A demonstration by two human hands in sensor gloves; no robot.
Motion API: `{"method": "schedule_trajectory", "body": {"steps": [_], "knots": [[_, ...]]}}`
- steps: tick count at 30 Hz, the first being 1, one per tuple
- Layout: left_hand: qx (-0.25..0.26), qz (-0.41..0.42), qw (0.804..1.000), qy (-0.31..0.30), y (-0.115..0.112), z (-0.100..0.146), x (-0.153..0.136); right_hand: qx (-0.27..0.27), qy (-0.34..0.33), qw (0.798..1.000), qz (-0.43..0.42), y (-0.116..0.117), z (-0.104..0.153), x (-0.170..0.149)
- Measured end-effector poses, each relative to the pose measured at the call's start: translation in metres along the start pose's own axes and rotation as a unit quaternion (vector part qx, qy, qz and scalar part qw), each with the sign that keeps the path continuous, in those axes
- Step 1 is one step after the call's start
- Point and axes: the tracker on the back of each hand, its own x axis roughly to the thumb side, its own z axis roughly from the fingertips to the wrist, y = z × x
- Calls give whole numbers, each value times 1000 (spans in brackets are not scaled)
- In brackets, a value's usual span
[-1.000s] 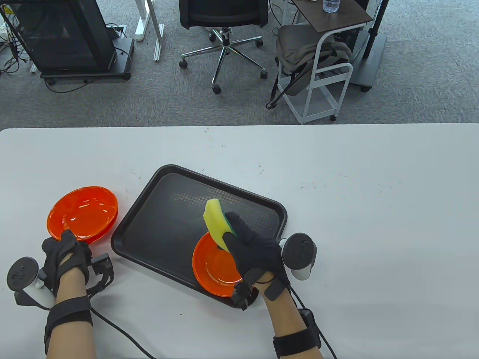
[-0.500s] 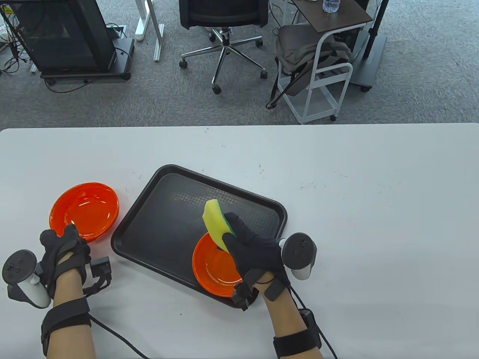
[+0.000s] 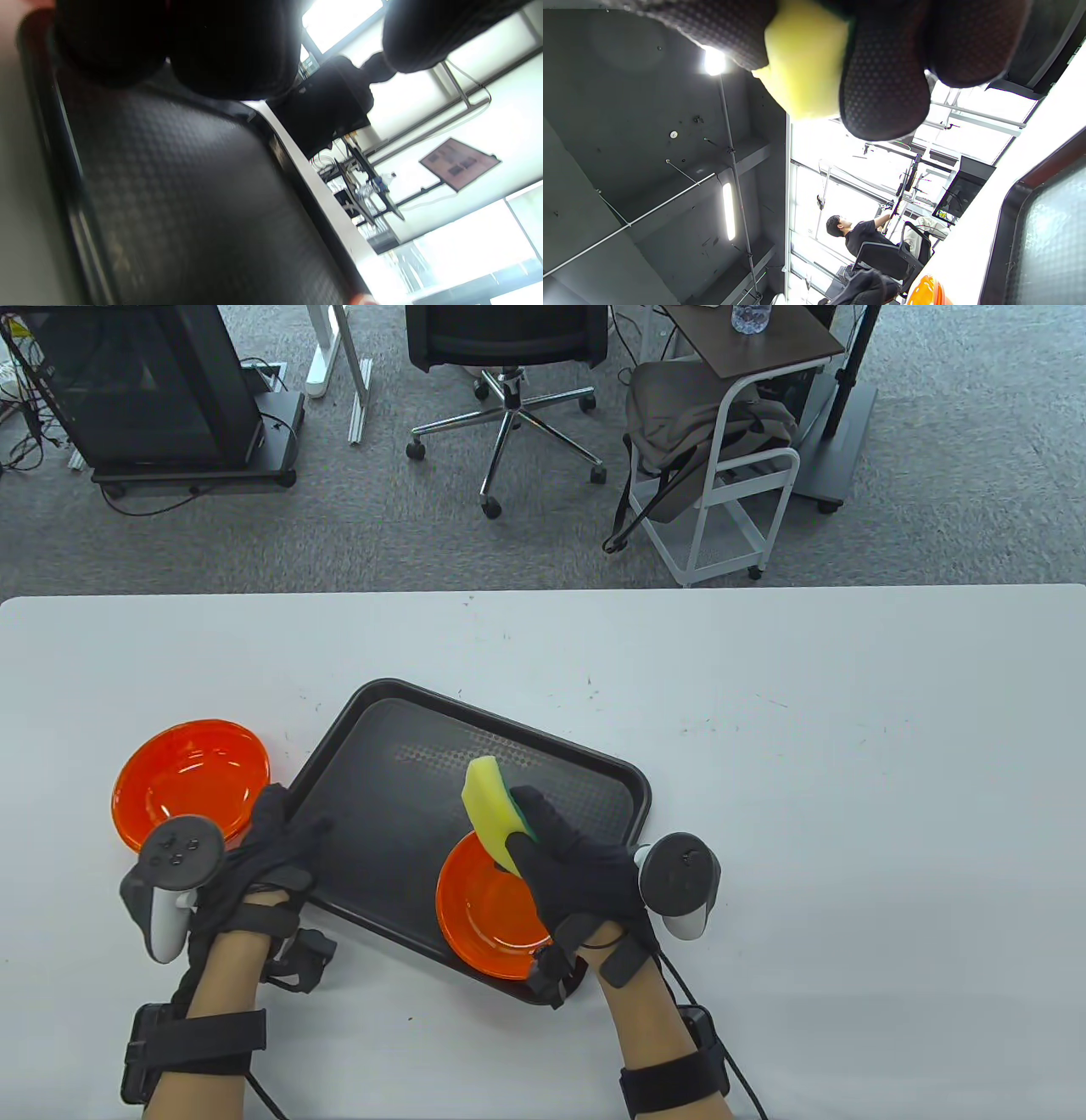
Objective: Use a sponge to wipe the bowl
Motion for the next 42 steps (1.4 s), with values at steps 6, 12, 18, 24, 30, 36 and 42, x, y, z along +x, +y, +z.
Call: {"method": "schedule_trajectory", "body": {"steps": [6,12,18,24,30,36,42], "knots": [[-120,-66,991,-5,-57,-5,15,1,-1,1000,2,0,0,0],[-152,-125,980,-9,-83,-6,21,3,-2,1000,3,0,-1,0],[-147,-153,977,-8,-97,-10,19,4,-2,1000,5,0,-1,0],[-143,-157,977,-3,-105,-14,16,6,-2,1000,6,1,-1,1],[-149,-127,980,-20,-109,-17,14,9,-1,1000,9,1,-1,0],[-124,-79,987,-61,-88,-14,30,9,-1,1000,11,1,-1,0],[-58,5,994,-93,-51,-2,35,12,-1,1000,14,3,-1,1]]}}
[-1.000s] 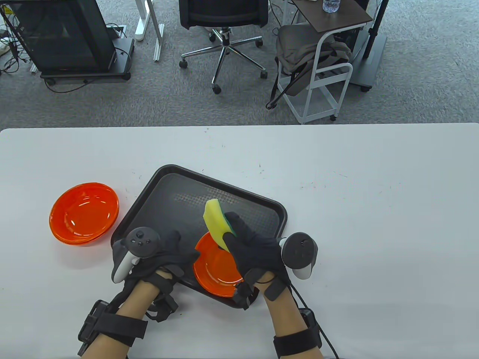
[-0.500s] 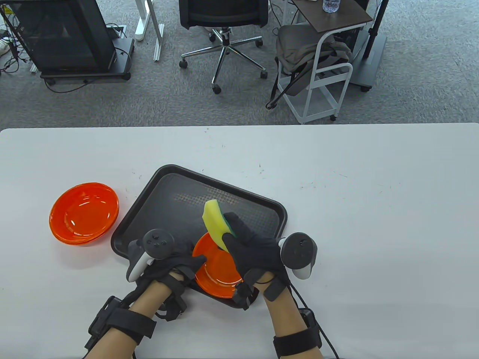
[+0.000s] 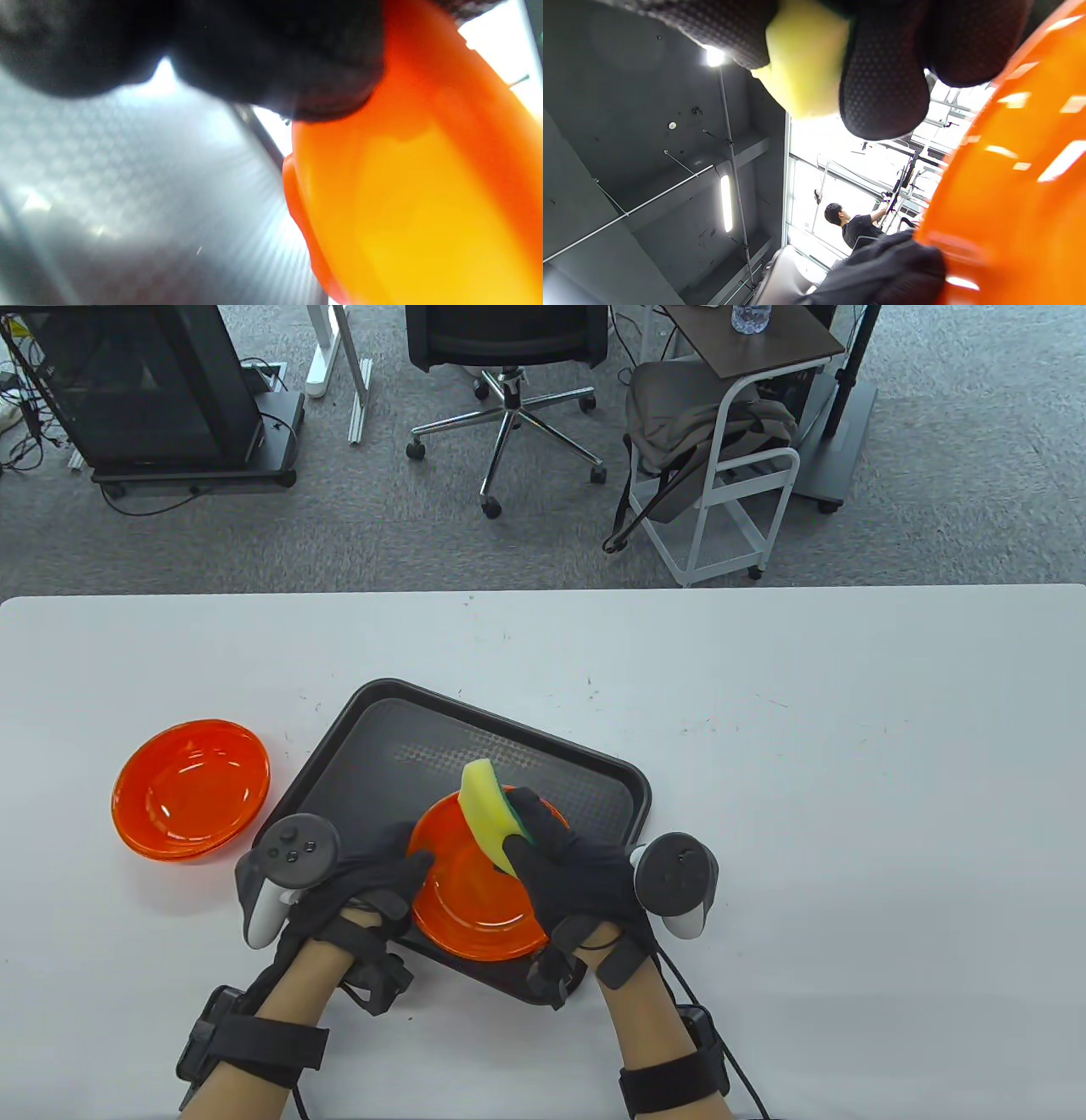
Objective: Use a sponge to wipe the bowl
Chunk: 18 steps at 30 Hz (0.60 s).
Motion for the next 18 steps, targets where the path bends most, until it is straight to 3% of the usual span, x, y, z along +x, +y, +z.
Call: {"method": "schedule_trajectory", "body": {"steps": [7,9,10,12,13,14,18], "knots": [[90,-41,994,-40,38,18,13,19,-18,998,54,9,-1,10],[102,-34,993,-44,44,22,14,37,-43,988,147,15,-1,21],[105,-30,993,-45,45,22,15,47,-55,979,191,18,-2,25],[109,-23,993,-44,47,24,15,80,-89,939,321,27,-1,38],[108,-23,993,-45,48,24,16,94,-111,910,389,34,-1,45],[109,-23,993,-47,49,25,16,103,-125,890,426,39,-1,50],[113,-28,992,-47,50,25,15,115,-145,845,501,52,1,62]]}}
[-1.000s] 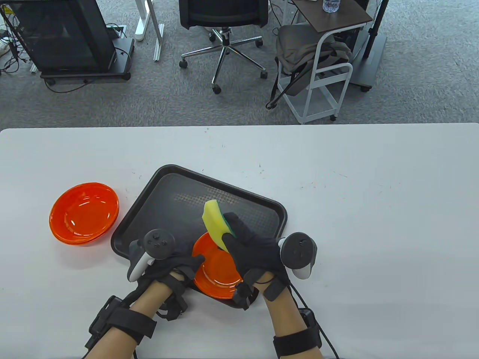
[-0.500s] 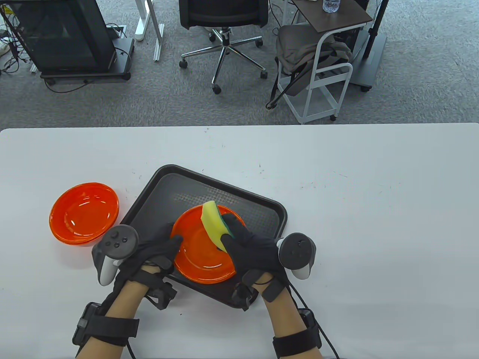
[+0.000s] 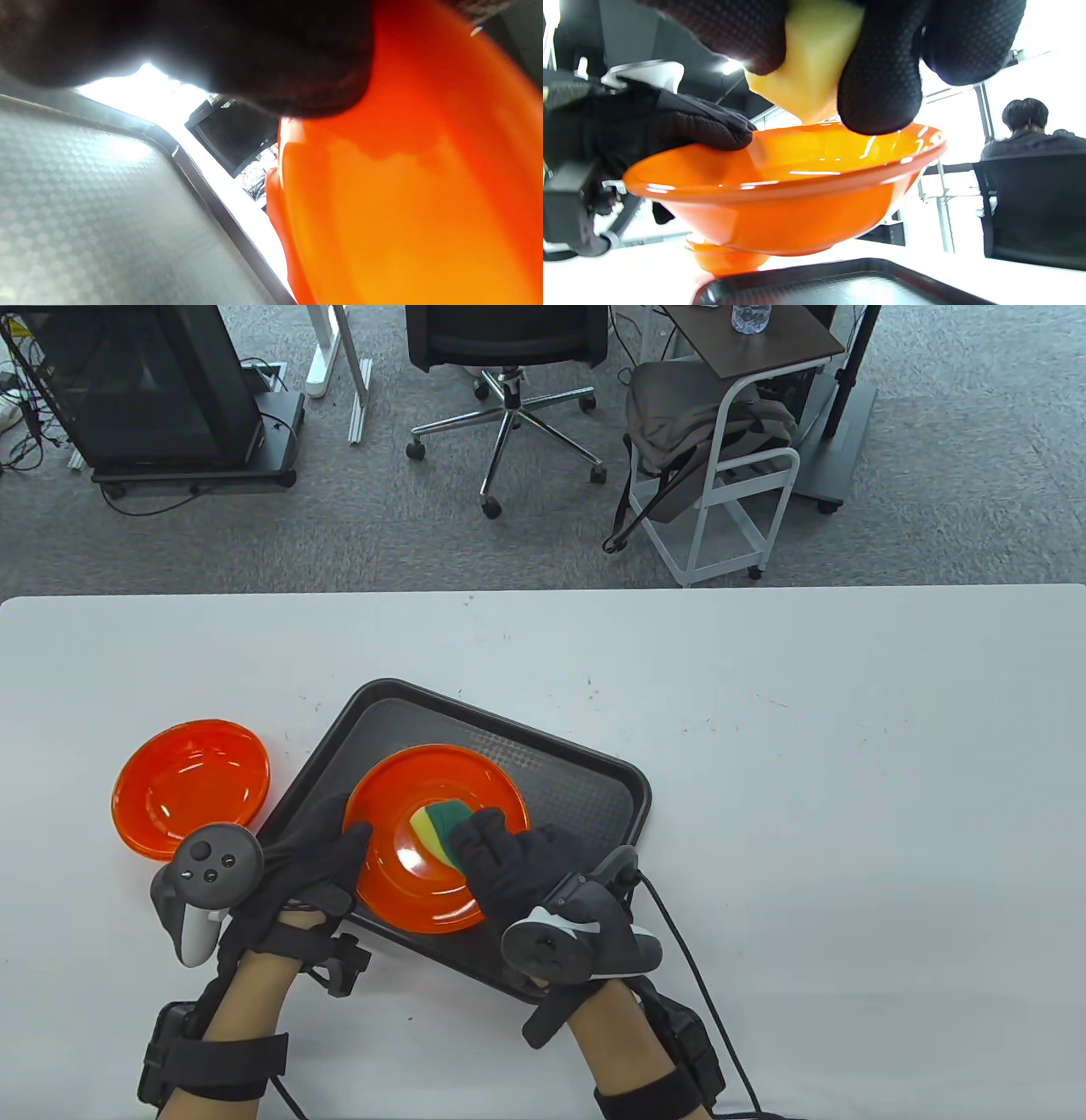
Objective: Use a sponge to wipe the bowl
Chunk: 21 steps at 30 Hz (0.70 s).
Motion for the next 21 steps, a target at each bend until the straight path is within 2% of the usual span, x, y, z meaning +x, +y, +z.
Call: {"method": "schedule_trajectory", "body": {"steps": [7,13,18,21], "knots": [[1,1,1000,-8,0,0,1,39,-21,993,106,4,-5,13],[-14,-4,1000,-18,-4,3,7,117,4,974,192,16,-11,21],[-31,-15,999,-30,-11,5,13,117,-3,973,197,26,-13,24],[-36,-24,998,-36,-15,6,15,102,-31,980,167,30,-14,27]]}}
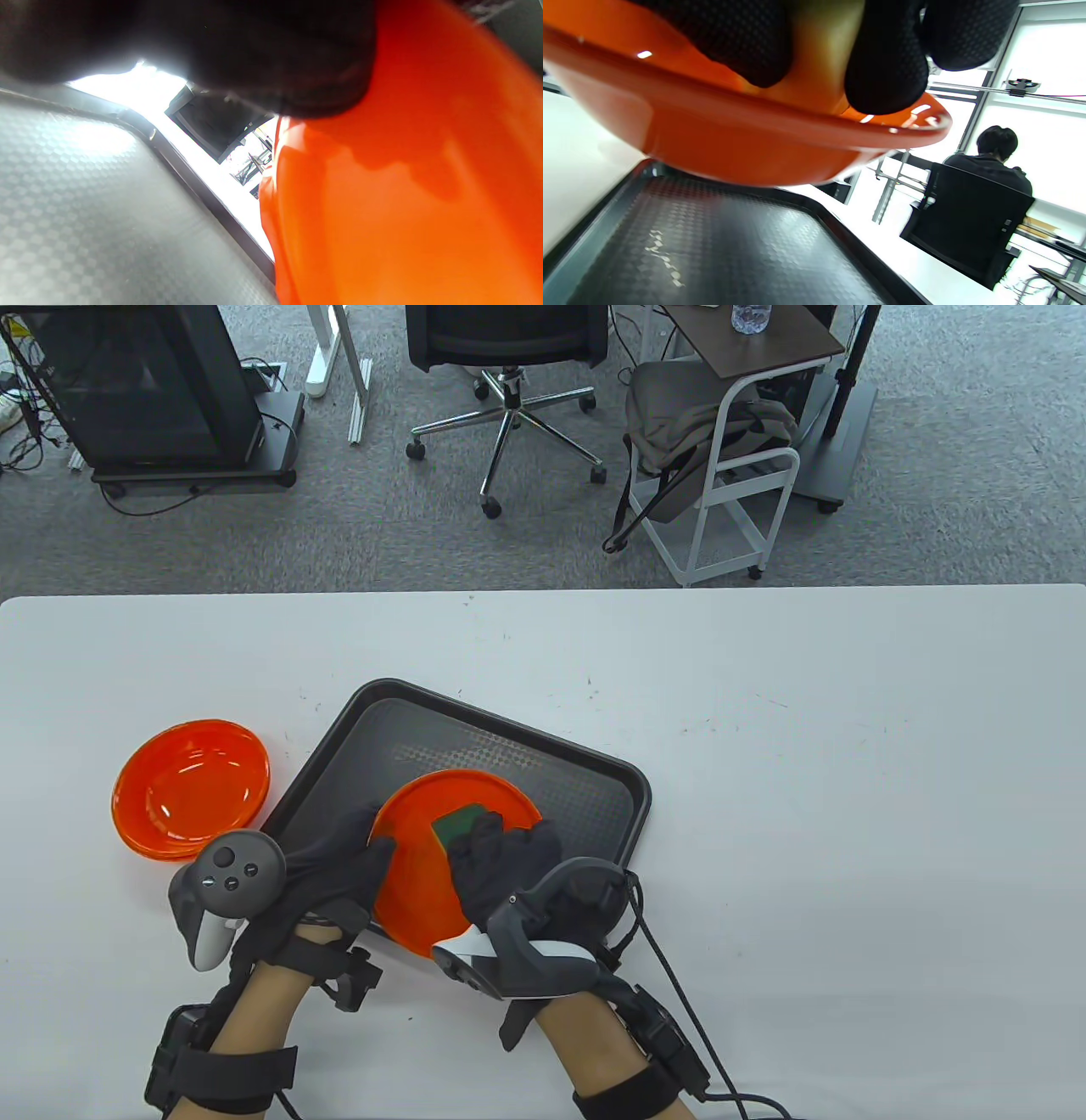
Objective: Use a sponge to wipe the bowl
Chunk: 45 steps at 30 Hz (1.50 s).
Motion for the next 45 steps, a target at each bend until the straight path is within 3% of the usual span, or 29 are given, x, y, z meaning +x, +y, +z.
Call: {"method": "schedule_trajectory", "body": {"steps": [6,11,17,22,30,34,40,45], "knots": [[10,-7,1000,6,2,0,-3,-6,-63,995,-80,1,-3,13],[31,-8,999,15,10,-1,-9,66,-62,990,-112,1,-5,16],[41,-13,999,18,17,-1,-12,127,-21,990,-59,4,-6,13],[28,-15,999,15,15,-1,-9,130,15,991,-20,6,-4,5],[-16,4,1000,4,3,-2,-4,74,62,995,8,9,-2,-9],[-47,-6,999,-18,-6,-4,1,42,40,998,-6,9,-2,-5],[-34,-38,998,-25,-12,-3,4,7,-30,995,-91,8,-2,3],[2,-31,999,-19,-4,-3,0,12,-72,984,-160,7,-3,12]]}}
